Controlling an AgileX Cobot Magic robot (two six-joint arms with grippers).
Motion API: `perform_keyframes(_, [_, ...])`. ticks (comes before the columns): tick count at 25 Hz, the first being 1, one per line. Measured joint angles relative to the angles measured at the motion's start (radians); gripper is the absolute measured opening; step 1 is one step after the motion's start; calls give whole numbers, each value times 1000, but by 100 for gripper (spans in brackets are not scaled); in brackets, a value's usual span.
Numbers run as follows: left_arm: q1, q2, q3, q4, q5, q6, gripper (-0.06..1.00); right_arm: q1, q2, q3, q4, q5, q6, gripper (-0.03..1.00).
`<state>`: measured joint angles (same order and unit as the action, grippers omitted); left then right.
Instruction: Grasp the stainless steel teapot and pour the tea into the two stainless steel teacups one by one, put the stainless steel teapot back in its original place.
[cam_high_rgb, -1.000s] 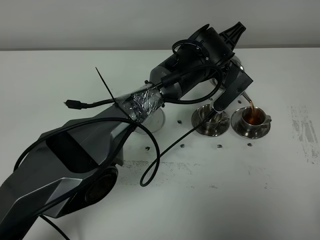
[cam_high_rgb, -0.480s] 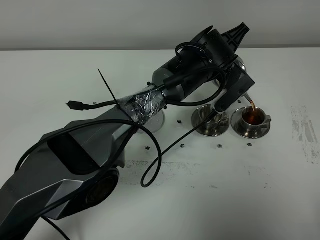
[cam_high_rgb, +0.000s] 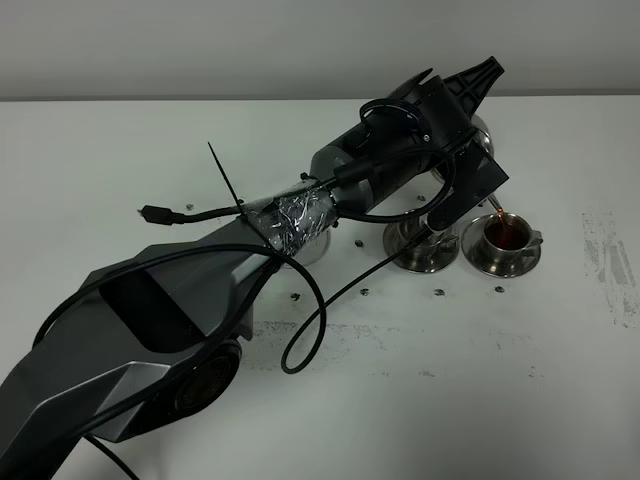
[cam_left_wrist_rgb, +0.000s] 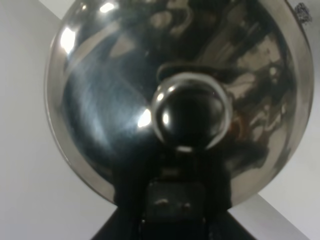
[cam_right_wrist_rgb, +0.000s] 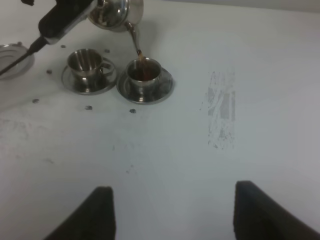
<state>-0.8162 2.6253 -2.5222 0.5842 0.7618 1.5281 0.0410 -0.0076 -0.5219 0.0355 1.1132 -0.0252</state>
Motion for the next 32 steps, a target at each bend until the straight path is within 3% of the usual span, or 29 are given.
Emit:
perform_keyframes(20, [-12,0,0,45,-30,-1,18,0,0,0,0,0,0,50])
perform_keyframes(32, [16,-1,0,-54,-2,-108,18,0,0,0,0,0,0,50])
